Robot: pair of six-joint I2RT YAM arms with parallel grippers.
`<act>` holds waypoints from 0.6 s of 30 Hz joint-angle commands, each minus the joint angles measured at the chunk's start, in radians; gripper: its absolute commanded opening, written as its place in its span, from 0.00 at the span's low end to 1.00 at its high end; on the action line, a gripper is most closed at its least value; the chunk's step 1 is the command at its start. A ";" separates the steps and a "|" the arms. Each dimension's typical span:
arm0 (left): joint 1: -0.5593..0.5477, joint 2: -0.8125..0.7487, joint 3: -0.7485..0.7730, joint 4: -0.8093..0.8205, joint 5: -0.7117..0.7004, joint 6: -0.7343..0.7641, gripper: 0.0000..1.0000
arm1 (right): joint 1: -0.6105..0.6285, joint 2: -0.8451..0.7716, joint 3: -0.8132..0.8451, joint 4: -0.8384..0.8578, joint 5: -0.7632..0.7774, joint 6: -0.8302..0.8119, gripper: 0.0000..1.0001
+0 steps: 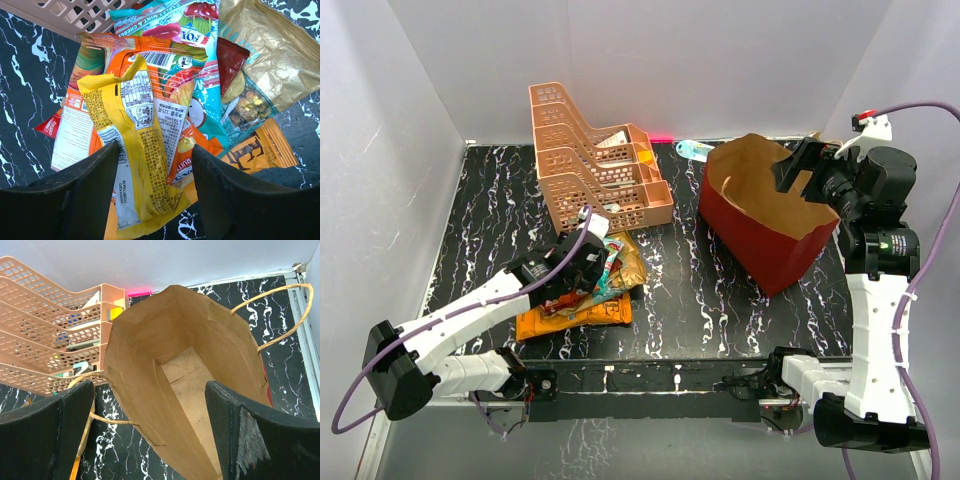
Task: Take the snacks out of the paper bag
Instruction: Place the snack at the center of the board.
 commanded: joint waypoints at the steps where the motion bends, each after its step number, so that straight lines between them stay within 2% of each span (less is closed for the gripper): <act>1: 0.003 -0.029 0.054 -0.039 0.012 -0.012 0.59 | 0.008 -0.018 -0.004 0.057 0.014 -0.011 0.98; 14: 0.003 -0.058 0.129 -0.030 0.036 -0.017 0.66 | 0.015 -0.033 -0.017 0.054 0.008 -0.012 0.98; 18: 0.003 -0.070 0.228 0.007 0.082 0.000 0.72 | 0.102 -0.080 -0.061 0.113 -0.020 -0.027 0.98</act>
